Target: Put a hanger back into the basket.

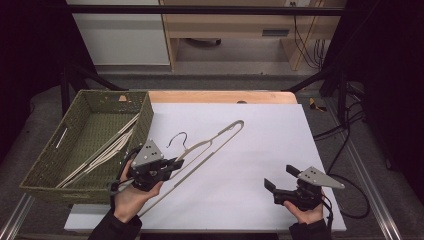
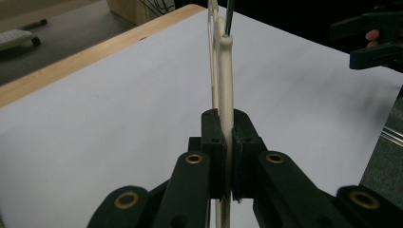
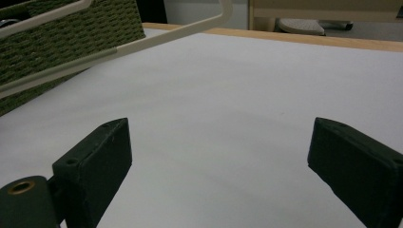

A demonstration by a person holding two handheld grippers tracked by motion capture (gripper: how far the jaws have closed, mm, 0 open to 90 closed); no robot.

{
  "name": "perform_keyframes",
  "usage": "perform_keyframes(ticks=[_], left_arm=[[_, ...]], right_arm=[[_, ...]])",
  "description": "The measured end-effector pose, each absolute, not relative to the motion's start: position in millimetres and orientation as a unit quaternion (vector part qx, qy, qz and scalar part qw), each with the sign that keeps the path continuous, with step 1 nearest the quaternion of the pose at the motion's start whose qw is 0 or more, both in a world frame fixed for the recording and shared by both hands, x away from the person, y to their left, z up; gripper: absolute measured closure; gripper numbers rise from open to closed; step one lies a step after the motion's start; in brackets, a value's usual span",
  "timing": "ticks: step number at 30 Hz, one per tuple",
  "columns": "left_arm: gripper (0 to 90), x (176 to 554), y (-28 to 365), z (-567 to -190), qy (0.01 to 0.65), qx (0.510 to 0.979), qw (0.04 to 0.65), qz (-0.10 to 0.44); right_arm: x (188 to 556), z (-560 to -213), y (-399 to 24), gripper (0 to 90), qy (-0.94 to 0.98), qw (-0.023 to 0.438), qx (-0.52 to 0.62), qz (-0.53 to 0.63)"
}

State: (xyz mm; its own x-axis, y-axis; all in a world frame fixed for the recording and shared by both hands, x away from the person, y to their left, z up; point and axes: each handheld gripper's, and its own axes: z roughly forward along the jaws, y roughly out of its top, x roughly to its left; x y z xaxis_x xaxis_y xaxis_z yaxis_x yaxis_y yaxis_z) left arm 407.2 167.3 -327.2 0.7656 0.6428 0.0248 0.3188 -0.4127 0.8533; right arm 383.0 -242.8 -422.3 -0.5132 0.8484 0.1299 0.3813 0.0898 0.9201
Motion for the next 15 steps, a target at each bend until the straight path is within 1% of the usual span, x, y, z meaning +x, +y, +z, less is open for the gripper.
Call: perform_keyframes(ticks=[6,15], left_arm=[[86.0,407.6,172.7,-301.4,0.27,0.822,0.462,0.196],[86.1,420.5,186.1,-269.5,0.252,0.825,0.466,0.198]], right_arm=[[381.7,-419.6,-243.2,7.7,0.7,0.23,0.435,0.517],[381.8,-419.2,-242.6,7.2,0.701,0.229,0.435,0.517]])
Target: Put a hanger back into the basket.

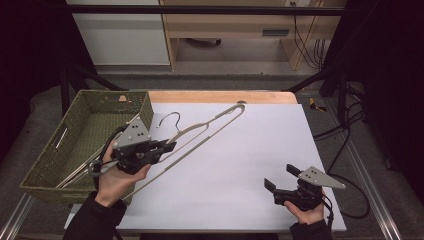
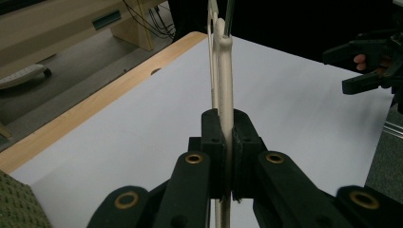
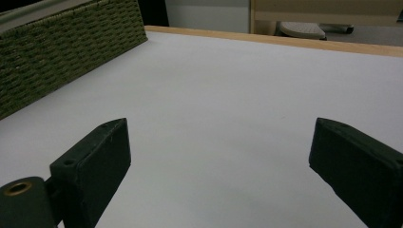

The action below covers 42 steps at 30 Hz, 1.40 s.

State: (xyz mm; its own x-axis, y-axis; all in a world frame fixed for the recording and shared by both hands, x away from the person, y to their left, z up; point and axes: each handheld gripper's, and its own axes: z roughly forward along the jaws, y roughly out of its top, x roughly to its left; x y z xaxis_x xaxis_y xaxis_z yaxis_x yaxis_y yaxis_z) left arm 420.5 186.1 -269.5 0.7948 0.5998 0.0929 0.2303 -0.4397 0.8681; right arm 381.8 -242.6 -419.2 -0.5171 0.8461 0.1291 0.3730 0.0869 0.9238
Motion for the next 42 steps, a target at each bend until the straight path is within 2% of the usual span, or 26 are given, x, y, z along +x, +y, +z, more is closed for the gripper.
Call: perform_keyframes(ticks=[11,19,42], left_arm=[[86.1,442.3,225.3,-237.1,0.26,0.814,0.471,0.218],[86.1,461.5,264.3,-231.0,0.286,0.798,0.477,0.233],[86.0,493.1,338.3,-248.8,0.328,0.792,0.438,0.27]], right_arm=[[382.1,-418.8,-243.5,6.7,0.701,0.23,0.433,0.518],[382.7,-418.5,-244.5,6.5,0.702,0.232,0.43,0.518],[383.3,-419.3,-244.0,6.5,0.702,0.228,0.435,0.516]])
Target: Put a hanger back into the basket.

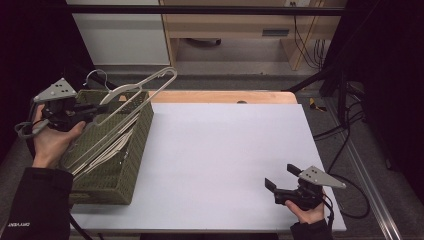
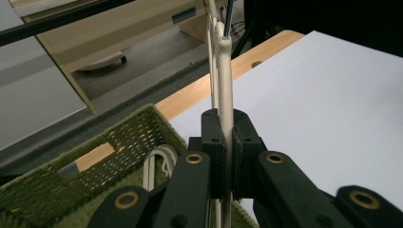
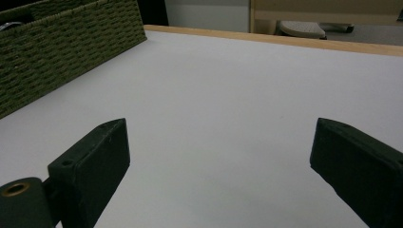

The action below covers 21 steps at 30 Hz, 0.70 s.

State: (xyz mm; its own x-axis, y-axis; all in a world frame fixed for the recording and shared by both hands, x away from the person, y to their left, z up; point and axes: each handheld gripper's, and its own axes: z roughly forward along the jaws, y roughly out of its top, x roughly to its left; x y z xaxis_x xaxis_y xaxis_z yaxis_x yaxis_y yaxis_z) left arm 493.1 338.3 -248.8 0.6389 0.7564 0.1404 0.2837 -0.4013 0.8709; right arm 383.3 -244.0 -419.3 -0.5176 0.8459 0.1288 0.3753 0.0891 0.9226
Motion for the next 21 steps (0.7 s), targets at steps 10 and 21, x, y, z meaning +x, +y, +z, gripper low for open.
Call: perform_keyframes(ticks=[10,21], left_arm=[[86.1,495.0,365.6,-263.3,0.341,0.795,0.411,0.287],[86.1,490.5,389.4,-276.9,0.356,0.79,0.402,0.296]], right_arm=[[384.1,-420.4,-243.3,6.6,0.703,0.23,0.434,0.514],[384.1,-420.8,-243.0,6.6,0.704,0.227,0.435,0.513]])
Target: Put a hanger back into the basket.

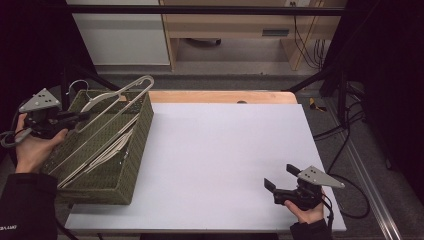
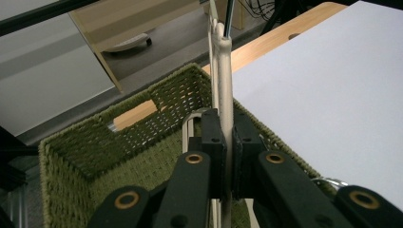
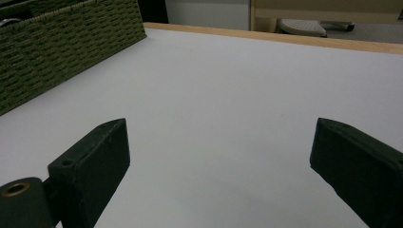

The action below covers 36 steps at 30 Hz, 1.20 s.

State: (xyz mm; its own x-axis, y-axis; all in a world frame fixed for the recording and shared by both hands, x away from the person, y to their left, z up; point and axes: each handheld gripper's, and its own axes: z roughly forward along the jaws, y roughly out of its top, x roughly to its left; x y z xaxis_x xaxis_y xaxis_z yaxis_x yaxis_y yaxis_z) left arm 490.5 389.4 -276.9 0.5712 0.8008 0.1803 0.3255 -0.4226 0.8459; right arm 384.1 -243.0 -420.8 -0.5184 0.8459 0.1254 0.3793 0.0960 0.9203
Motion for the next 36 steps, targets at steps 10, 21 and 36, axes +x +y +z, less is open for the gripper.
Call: perform_keyframes(ticks=[10,21,36], left_arm=[[86.1,487.2,409.6,-291.0,0.368,0.796,0.376,0.3],[86.1,496.4,407.5,-327.7,0.38,0.808,0.337,0.298],[84.7,496.0,407.5,-377.7,0.407,0.805,0.333,0.275]], right_arm=[[384.3,-421.3,-241.8,6.5,0.706,0.226,0.434,0.512],[384.1,-421.3,-240.9,6.5,0.707,0.226,0.433,0.511],[384.3,-421.4,-240.4,6.5,0.706,0.227,0.433,0.512]])
